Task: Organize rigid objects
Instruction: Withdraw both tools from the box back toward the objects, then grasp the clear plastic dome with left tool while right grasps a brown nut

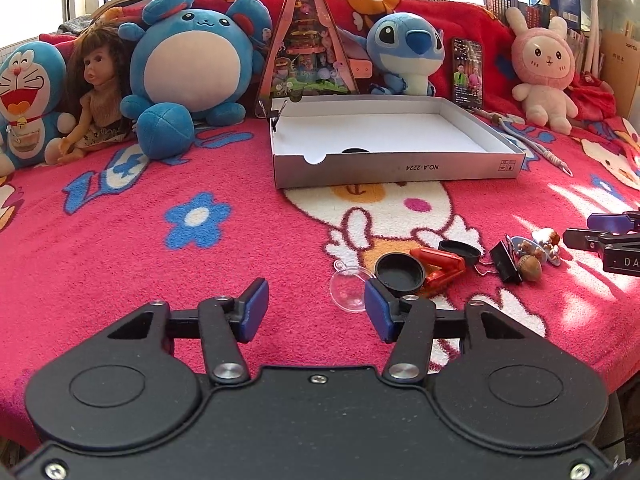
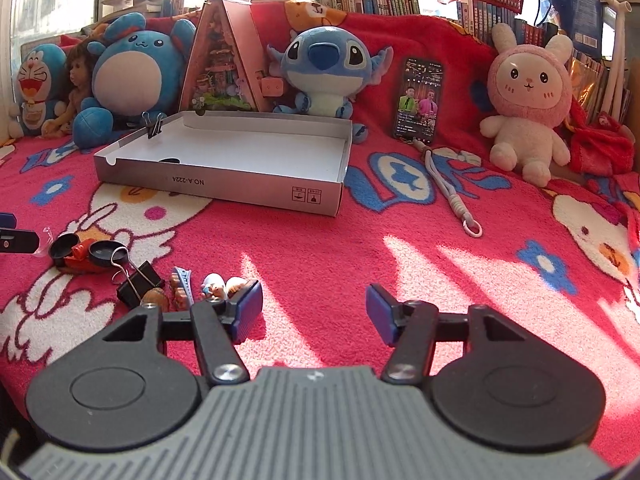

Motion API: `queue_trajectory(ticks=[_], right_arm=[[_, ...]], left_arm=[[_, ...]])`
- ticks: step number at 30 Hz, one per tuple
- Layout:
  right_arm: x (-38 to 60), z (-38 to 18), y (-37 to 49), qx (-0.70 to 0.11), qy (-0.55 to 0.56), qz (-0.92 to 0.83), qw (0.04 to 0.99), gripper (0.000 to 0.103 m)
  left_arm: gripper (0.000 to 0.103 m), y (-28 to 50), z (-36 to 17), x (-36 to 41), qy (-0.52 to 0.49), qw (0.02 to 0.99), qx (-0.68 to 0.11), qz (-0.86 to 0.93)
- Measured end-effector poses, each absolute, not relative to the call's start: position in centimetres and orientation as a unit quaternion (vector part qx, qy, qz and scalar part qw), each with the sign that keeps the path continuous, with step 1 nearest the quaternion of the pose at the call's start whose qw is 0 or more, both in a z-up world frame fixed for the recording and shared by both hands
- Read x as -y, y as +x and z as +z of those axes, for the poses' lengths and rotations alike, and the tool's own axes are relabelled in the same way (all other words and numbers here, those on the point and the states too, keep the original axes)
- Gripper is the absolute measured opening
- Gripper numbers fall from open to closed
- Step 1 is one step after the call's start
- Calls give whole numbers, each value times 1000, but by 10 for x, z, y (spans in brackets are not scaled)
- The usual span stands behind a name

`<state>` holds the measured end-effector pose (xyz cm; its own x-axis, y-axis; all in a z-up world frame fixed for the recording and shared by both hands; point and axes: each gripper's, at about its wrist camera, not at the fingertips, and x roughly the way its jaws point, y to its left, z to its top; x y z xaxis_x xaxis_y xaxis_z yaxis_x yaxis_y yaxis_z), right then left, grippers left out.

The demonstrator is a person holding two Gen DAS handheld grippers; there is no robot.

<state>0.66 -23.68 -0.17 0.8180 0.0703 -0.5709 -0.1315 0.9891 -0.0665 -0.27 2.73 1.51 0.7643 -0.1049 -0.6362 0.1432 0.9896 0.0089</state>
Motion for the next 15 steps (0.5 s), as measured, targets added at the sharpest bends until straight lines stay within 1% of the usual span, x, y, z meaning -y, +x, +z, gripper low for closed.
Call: queue_trajectory(ticks=[2, 6, 12, 15], right_arm=[[231, -4, 7, -302, -53, 64, 950, 60], [219, -8, 11, -308, -60, 78, 946, 51], [207, -11, 14, -308, -62, 92, 945, 45], [204, -11, 16, -308, -59, 92, 945, 43]], left_arm=[[47, -2, 13, -25, 27, 937, -340, -72], [46, 0, 9, -18, 34, 936, -342, -76], [44, 5, 3, -12, 39, 937, -339, -72], [35, 6, 1, -11, 35, 940, -333, -70]])
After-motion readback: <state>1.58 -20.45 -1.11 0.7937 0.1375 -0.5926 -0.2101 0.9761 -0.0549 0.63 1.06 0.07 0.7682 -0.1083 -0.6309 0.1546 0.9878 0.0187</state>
